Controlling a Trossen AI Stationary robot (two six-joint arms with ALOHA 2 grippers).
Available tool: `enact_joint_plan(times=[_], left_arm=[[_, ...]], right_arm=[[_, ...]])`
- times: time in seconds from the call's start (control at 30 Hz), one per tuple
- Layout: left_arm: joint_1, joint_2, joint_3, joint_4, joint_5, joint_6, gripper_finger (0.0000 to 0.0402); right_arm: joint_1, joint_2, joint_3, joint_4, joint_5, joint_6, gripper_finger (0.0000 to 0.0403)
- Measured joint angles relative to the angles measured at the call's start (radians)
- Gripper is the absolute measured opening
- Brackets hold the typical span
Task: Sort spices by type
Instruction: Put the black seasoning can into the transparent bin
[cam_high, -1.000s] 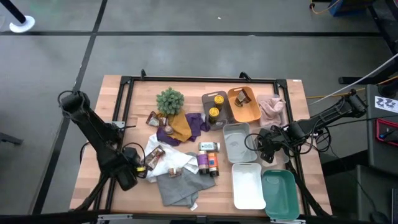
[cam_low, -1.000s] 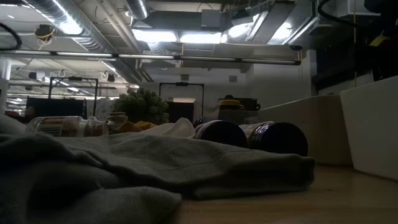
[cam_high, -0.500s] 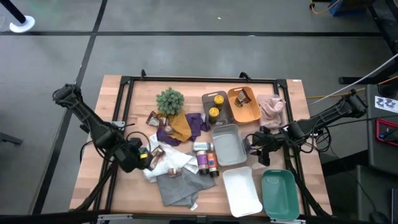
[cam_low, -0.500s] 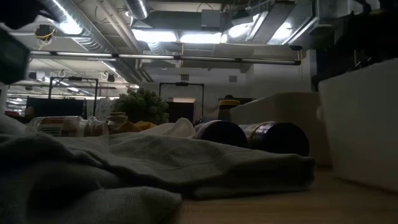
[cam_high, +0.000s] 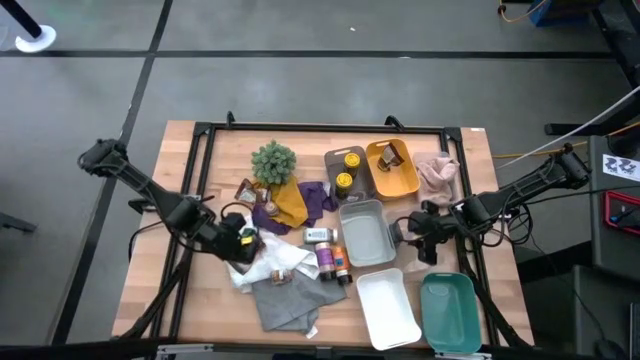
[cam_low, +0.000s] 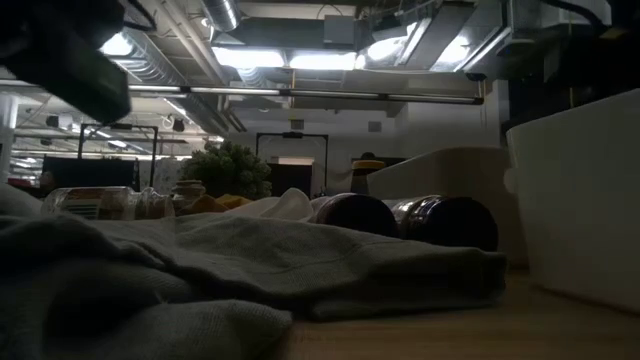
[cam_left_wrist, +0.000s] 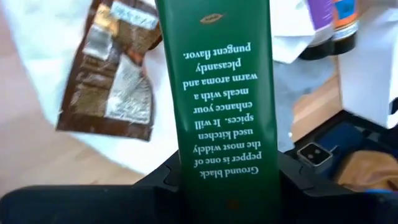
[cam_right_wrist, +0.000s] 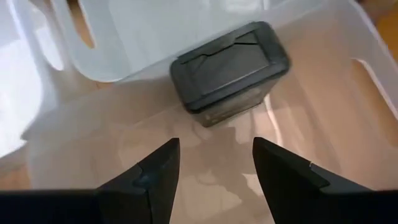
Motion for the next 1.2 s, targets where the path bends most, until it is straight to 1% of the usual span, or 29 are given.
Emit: enact_joint_plan(times=[0.1, 0.27, 0.47, 0.6, 0.7, 0.8, 0.9, 0.97, 1.03, 1.2], left_arm=[[0.028, 0.000, 0.000, 0.018, 0.000, 0.037, 0.0119], [0.080, 0.005, 0.000, 0.103, 0.000, 0.103, 0.0121], [0.150, 0.032, 0.000, 0.270, 0.000, 0.157, 0.0122], [0.202, 0.062, 0.000, 0.425, 0.016, 0.151, 0.0122], [0.240, 0.091, 0.000, 0.542, 0.037, 0.151, 0.0122], [0.277, 0.121, 0.000, 0.640, 0.069, 0.154, 0.0122], [0.311, 0.152, 0.000, 0.731, 0.103, 0.152, 0.0122], [0.330, 0.173, 0.000, 0.793, 0.117, 0.146, 0.0123], [0.346, 0.191, 0.000, 0.840, 0.135, 0.128, 0.0123], [0.383, 0.235, 0.000, 0.935, 0.156, 0.112, 0.0123]], right_arm=[[0.000, 0.000, 0.000, -0.038, 0.016, 0.010, 0.0202], [0.000, 0.000, 0.000, -0.112, 0.040, 0.073, 0.0202], [0.000, -0.003, 0.009, -0.118, 0.035, 0.072, 0.0202], [0.000, -0.003, 0.072, -0.153, 0.038, 0.046, 0.0202], [0.000, -0.003, 0.138, -0.161, 0.071, -0.029, 0.0202], [0.000, -0.003, 0.201, -0.153, 0.160, -0.133, 0.0202], [0.000, -0.003, 0.234, -0.070, 0.259, -0.248, 0.0202], [0.000, -0.003, 0.237, 0.032, 0.290, -0.354, 0.0202], [0.000, 0.001, 0.237, 0.137, 0.290, -0.477, 0.0202], [0.000, 0.037, 0.237, 0.379, 0.230, -0.762, 0.0202]])
